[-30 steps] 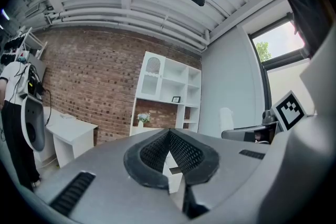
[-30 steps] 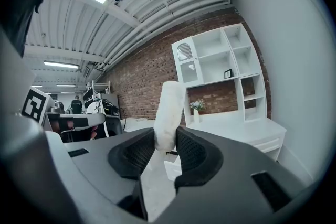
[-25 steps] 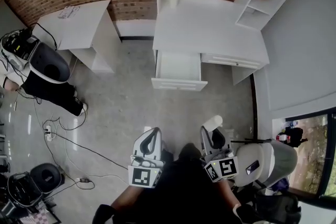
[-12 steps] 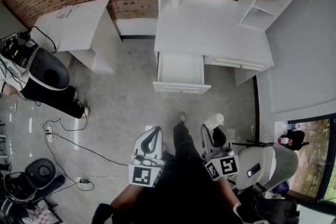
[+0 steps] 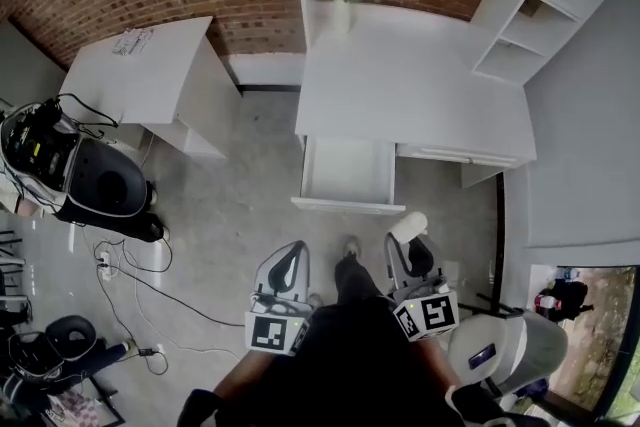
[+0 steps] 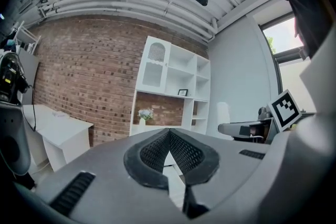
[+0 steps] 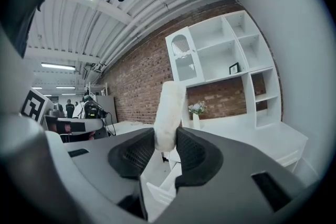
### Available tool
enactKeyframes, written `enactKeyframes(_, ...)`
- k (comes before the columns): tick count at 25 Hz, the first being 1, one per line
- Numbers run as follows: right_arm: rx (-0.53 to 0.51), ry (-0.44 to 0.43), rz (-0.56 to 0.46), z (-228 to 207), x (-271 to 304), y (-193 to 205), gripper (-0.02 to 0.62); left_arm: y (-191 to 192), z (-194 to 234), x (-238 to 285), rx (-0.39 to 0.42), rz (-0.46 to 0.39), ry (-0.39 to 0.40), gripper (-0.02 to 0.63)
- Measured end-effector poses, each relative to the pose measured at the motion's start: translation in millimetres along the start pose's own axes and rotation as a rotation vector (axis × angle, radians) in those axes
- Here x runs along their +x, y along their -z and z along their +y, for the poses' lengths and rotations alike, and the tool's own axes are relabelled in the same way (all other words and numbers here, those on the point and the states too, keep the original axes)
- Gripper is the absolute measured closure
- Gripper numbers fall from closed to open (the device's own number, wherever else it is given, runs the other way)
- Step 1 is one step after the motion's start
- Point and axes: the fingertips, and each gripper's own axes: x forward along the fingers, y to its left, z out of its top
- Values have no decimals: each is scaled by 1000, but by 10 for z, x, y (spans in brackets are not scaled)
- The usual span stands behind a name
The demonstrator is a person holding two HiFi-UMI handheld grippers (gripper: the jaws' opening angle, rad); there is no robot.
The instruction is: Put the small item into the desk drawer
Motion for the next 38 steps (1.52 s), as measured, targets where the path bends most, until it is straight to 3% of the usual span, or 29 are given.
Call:
enactKeyframes(6,-22,-55,44,-616,788,-81,454,-98,248,908,15,24,-36,583)
enactKeyframes(14,-15,-105,98,-1176,1232,-26,455,-144,184,1497,-3,62,-85,583)
enactKeyframes(25,-77,-158,232,-1302,1855,471,454,59,379,2099,-8,103,-41,583)
enactKeyframes(38,-180,-243,467,-1288,2424,1299,456,324,771,2546,-41,161,19,583)
